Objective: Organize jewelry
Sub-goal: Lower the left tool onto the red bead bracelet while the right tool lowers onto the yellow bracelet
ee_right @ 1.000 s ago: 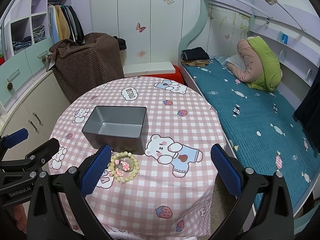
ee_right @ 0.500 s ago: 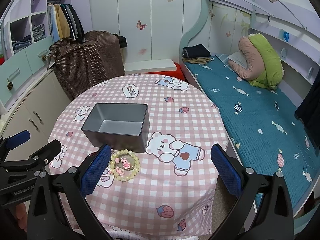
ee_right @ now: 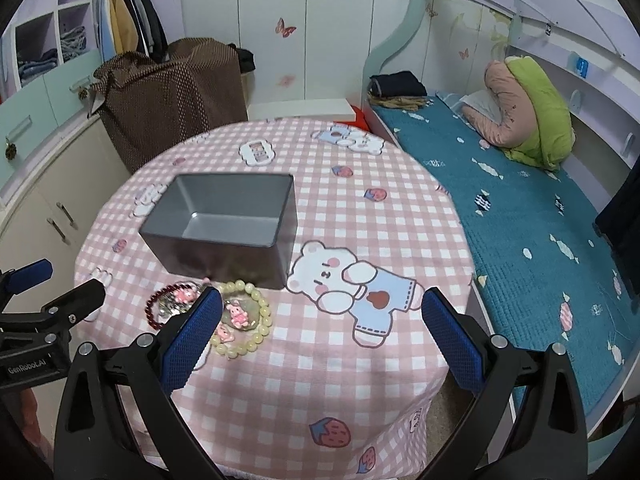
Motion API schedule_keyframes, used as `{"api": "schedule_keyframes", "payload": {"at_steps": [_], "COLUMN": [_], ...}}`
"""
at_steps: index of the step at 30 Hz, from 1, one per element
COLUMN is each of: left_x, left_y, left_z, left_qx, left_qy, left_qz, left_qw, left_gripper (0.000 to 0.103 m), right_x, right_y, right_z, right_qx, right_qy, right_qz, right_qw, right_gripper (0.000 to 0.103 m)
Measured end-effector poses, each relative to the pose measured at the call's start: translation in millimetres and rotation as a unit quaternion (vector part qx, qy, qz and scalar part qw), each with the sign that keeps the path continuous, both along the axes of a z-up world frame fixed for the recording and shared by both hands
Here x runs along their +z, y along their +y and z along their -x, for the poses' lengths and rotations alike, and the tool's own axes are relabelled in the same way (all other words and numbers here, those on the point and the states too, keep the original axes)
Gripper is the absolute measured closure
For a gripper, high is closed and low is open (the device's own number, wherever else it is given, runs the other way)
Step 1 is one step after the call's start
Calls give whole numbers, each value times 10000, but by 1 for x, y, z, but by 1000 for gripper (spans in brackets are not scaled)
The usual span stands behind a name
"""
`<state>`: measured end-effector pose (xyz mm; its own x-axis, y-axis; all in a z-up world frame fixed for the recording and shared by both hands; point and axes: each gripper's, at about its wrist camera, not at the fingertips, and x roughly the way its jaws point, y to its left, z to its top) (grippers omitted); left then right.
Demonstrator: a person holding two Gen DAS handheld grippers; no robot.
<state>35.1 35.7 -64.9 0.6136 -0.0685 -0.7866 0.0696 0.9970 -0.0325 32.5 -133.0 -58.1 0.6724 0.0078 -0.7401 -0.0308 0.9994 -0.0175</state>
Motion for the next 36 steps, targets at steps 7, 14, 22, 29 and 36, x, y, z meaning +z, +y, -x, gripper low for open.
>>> {"api": "schedule_keyframes", "payload": {"at_steps": [7, 14, 22, 29, 36], "left_x": [-38, -60, -72, -80, -77], "left_y": [16, 19, 17, 17, 11], "left_z": [-20, -35, -45, -50, -44], "left_qx": [126, 178, 167, -9, -287], "left_qy": [428, 617, 685, 638, 439], "left_qz": [84, -105, -395, -282, -142], "left_qw": [9990, 9979, 9967, 9976, 9985], "left_gripper": [5, 5, 6, 27, 54], "right_x": [-42, -63, -72, -79, -79], "right_y": [-4, -1, 6, 16, 15], "right_z": [-20, -29, -38, -42, -39], "right_qx": [120, 140, 231, 337, 762], "right_qy": [630, 841, 920, 821, 775], "right_qz": [-353, -56, 121, 589, 129], "right_qw": [9973, 9963, 9954, 9943, 9940], "right_gripper": [7, 7, 7, 7, 38]}}
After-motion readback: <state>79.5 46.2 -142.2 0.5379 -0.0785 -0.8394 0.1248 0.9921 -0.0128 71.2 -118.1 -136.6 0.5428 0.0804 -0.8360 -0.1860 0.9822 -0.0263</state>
